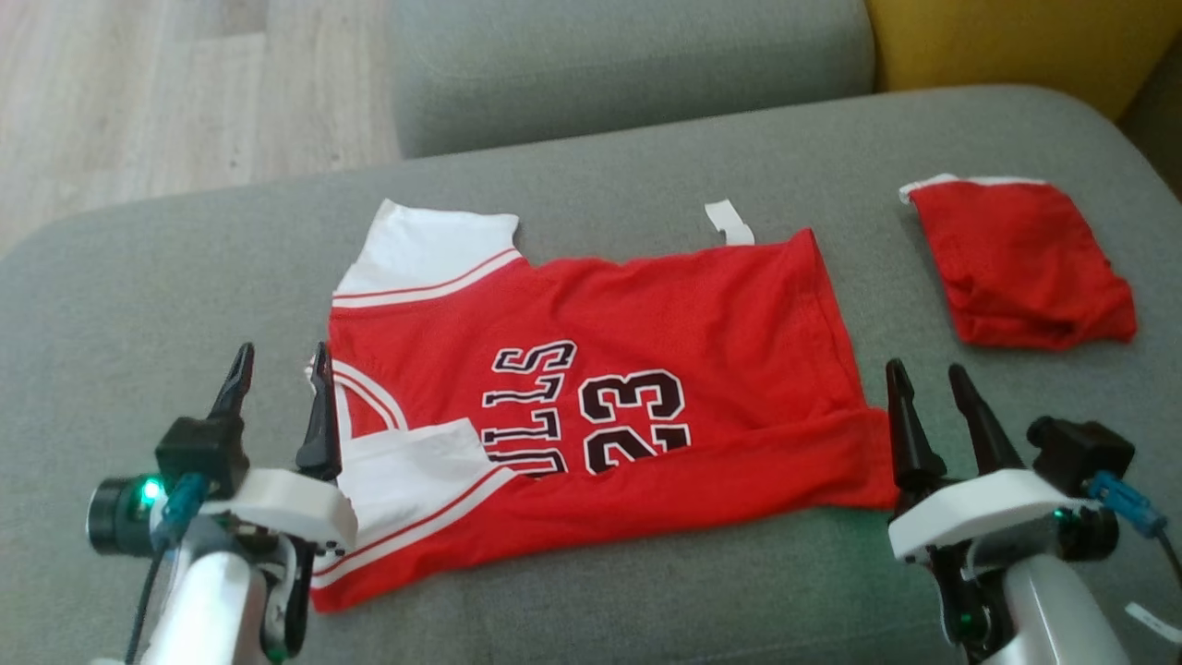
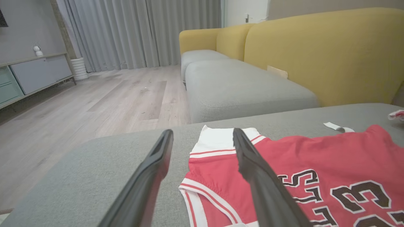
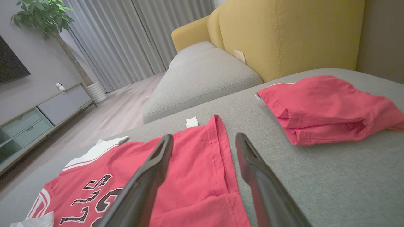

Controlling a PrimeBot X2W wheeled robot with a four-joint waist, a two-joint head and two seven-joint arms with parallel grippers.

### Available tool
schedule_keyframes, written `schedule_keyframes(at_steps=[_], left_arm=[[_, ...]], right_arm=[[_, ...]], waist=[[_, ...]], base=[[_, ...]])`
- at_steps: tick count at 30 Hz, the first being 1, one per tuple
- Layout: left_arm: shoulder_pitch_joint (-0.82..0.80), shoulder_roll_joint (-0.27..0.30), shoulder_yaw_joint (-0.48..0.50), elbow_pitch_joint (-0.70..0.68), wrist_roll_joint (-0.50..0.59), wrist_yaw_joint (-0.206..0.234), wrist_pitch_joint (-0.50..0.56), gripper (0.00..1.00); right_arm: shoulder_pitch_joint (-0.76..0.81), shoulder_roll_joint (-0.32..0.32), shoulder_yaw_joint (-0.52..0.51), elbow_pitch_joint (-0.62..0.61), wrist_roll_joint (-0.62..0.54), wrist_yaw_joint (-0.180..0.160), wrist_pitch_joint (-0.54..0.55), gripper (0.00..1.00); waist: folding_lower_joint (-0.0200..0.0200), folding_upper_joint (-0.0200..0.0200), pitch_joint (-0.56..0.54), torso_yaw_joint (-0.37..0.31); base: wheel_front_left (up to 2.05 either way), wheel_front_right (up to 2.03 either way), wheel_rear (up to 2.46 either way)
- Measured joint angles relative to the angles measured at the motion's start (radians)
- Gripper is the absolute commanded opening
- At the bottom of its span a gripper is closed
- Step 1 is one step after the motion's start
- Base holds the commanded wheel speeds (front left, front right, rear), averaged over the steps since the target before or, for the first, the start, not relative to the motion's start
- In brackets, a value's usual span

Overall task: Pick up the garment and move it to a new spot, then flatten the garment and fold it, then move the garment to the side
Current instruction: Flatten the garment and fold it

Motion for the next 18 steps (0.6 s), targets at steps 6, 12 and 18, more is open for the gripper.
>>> schedule_keyframes(at_steps=[6,12,18], left_arm=[[-0.137,0.063,-0.054,0.041,0.003,-0.142,0.095,1.0],[-0.526,0.151,-0.117,0.191,-0.06,-0.229,0.304,1.0],[-0.706,0.252,-0.282,0.312,-0.233,-0.237,0.44,1.0]], right_arm=[[-0.04,0.0,0.0,-0.07,-0.036,0.0,0.02,1.0],[-0.214,-0.001,0.012,-0.134,-0.076,0.0,0.049,1.0],[-0.278,-0.001,0.03,-0.165,-0.051,0.0,0.045,1.0]], waist=[[0.0,0.0,0.069,-0.018],[0.0,0.0,0.2,-0.048],[0.0001,0.0,0.313,-0.088]], base=[[0.0,0.0,0.0],[0.0,0.0,0.0],[0.0,0.0,0.0]])
